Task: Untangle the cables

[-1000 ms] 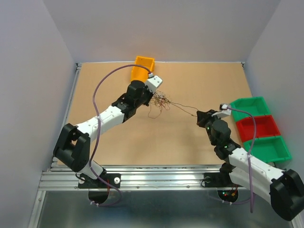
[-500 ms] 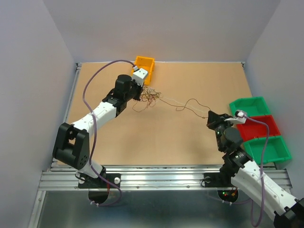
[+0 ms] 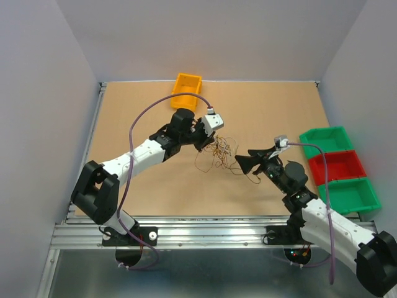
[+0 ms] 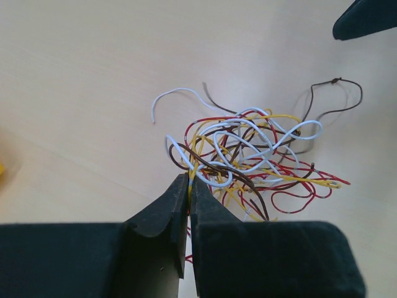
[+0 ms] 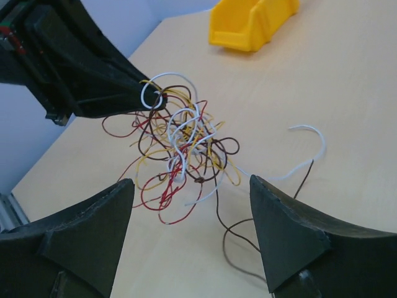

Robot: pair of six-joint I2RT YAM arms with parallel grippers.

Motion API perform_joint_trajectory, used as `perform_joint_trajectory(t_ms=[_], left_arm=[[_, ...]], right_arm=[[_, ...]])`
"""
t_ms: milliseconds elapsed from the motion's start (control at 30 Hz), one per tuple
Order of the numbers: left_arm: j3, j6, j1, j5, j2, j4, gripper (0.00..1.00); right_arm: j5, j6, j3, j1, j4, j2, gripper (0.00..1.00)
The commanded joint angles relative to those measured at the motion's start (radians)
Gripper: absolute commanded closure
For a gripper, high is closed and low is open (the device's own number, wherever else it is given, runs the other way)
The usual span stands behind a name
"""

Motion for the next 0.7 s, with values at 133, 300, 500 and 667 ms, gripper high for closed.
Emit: perform_joint_trajectory(t_ms=[133,300,500,667], left_arm=[[0.017,0.031,0.001,0.061,-0.027,-0.021,0.86],[0.019,0.031,0.003,0.078,-0.042,-0.029,0.86],[0.020,0.040,0.003,0.119,-0.047,-0.044,0.86],[0.037,0.066,0.001,0.188,-0.041,-0.089,0.86]], right_arm=[[-0.210,-0.047,0.049,-0.001,0.213,0.209,0.18],[-0.241,-0.047,0.091,0.018,0.294,0.397,0.18],[-0.214,-0.045,0.111,0.054,0.397,0.505,0.19],[-0.197,-0.027,0.138,0.091,0.460,0.568,0.25]])
